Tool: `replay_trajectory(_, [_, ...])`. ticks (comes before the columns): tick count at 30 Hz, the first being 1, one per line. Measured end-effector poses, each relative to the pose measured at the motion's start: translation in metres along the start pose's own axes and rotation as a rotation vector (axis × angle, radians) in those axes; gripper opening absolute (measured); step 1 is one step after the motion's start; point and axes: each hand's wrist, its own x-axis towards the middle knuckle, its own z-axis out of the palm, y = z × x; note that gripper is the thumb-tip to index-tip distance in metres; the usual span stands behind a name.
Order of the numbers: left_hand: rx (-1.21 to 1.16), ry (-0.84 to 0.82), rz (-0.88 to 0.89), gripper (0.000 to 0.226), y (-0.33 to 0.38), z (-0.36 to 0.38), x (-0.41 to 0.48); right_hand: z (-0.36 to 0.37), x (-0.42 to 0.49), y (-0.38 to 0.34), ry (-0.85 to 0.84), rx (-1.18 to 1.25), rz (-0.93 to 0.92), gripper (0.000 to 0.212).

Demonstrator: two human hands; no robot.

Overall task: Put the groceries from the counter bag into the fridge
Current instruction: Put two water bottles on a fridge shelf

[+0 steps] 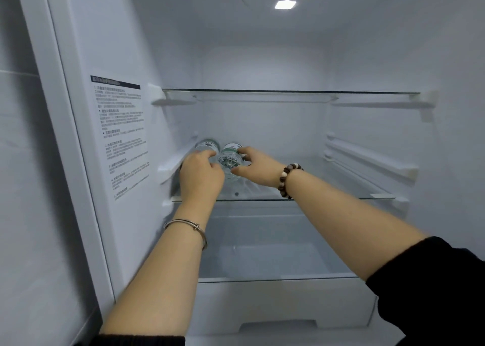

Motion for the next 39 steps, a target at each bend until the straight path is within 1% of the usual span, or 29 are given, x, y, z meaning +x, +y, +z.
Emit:
replay_trajectory(3, [-0.005,0.023,0.030,0.038,-0.002,0.000,0.001,0.000,-0.003,-0.004,0.014,-0.025,-0.033,0.049])
replay_trajectory(6, [0.009,0.034,0.093,0.036,-0.002,0.001,0.000,0.000,-0.005,-0.006,0.029,-0.056,-0.038,0.049])
replay_trajectory(9, [0.020,0.040,0.172,0.035,-0.003,0.002,-0.002,-0.002,-0.008,-0.004,0.021,-0.055,-0.017,0.049])
replay_trajectory(12, [0.028,0.085,0.259,0.032,-0.003,0.003,-0.005,-0.005,-0.011,0.002,0.051,-0.069,0.032,0.055])
replay_trajectory(14, [0.030,0.092,0.312,0.031,-0.001,0.006,-0.008,-0.007,-0.015,0.009,0.104,-0.078,0.063,0.053])
replay_trajectory(19, [0.102,0.052,0.436,0.039,0.006,0.008,-0.022,-0.011,-0.033,0.023,0.281,-0.170,0.115,0.046])
replay_trajectory(24, [0.190,-0.021,0.493,0.056,0.023,0.016,-0.051,-0.024,-0.059,0.031,0.478,-0.367,0.084,0.039])
replay_trajectory(26, [0.196,-0.044,0.501,0.062,0.033,0.021,-0.064,-0.030,-0.071,0.034,0.529,-0.379,0.117,0.040])
replay_trajectory(28, [0.168,-0.038,0.476,0.064,0.046,0.022,-0.079,-0.034,-0.085,0.035,0.550,-0.334,0.174,0.043])
replay_trajectory(30, [0.096,-0.025,0.445,0.064,0.061,0.019,-0.093,-0.035,-0.101,0.034,0.562,-0.309,0.222,0.041])
replay_trajectory(33, [0.020,-0.022,0.469,0.061,0.079,0.011,-0.111,-0.040,-0.134,0.030,0.598,-0.304,0.258,0.043])
replay_trajectory(36, [-0.052,-0.027,0.514,0.059,0.101,-0.003,-0.133,-0.047,-0.181,0.021,0.658,-0.302,0.262,0.044])
replay_trajectory(39, [-0.179,-0.020,0.575,0.057,0.127,-0.019,-0.165,-0.054,-0.238,0.003,0.736,-0.325,0.207,0.046])
